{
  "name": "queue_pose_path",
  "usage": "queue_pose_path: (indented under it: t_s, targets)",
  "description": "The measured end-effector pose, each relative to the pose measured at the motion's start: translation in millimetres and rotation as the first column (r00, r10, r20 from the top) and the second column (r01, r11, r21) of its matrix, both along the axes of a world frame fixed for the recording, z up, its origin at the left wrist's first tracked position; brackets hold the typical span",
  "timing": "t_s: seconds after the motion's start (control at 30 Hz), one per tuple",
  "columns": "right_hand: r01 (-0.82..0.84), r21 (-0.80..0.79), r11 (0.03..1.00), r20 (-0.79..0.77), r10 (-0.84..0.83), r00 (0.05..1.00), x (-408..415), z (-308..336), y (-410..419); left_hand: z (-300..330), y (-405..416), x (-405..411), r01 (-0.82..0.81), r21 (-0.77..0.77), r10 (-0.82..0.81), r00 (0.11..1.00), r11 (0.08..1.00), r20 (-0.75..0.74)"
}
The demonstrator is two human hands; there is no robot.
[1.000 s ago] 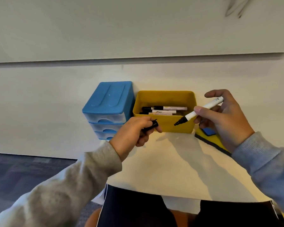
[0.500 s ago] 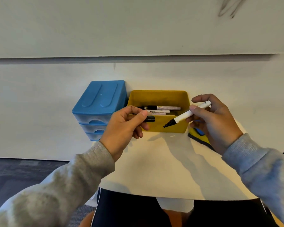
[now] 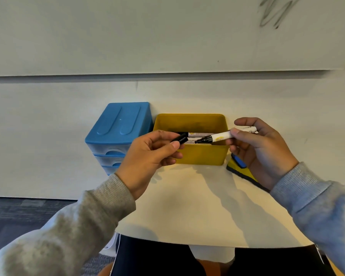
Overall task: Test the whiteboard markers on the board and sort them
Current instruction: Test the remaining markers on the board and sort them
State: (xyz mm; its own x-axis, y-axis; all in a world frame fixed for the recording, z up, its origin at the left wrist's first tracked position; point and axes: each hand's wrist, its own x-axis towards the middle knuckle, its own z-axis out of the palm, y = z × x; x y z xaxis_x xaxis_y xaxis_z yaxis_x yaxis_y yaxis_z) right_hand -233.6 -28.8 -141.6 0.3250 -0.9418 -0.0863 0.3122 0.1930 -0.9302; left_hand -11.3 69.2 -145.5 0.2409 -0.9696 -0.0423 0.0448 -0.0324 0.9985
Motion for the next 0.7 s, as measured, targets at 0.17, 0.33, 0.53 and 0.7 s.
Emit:
queue_pose_path:
  t_s: [0.17, 0.33, 0.53, 0.7]
  targets:
    - [0.000, 0.024, 1.000, 0.043, -0.002, 0.999, -1.9, 2.6, -0.4, 1.0, 0.7, -0.6, -0.007, 0.008, 0.007, 1.000, 1.000, 0.002]
    - [-0.018, -0.004, 1.000, 0.044, 0.018, 0.999, 1.1, 4.8, 3.7, 3.6, 1.1, -5.8, 0.002, -0.009, -0.002, 0.999, 1.000, 0.051]
    - [-0.062, -0.056, 0.996, 0.024, 0.063, 0.998, 2.7, 5.6, 5.5, 5.7, 2.9, -7.0, 0.052, -0.029, -0.048, 0.991, 0.998, 0.124]
    - [-0.133, -0.170, 0.976, -0.057, 0.125, 0.991, 2.0, 5.2, 6.8, 6.8, 3.4, -7.7, 0.087, -0.047, -0.076, 0.976, 0.995, 0.206]
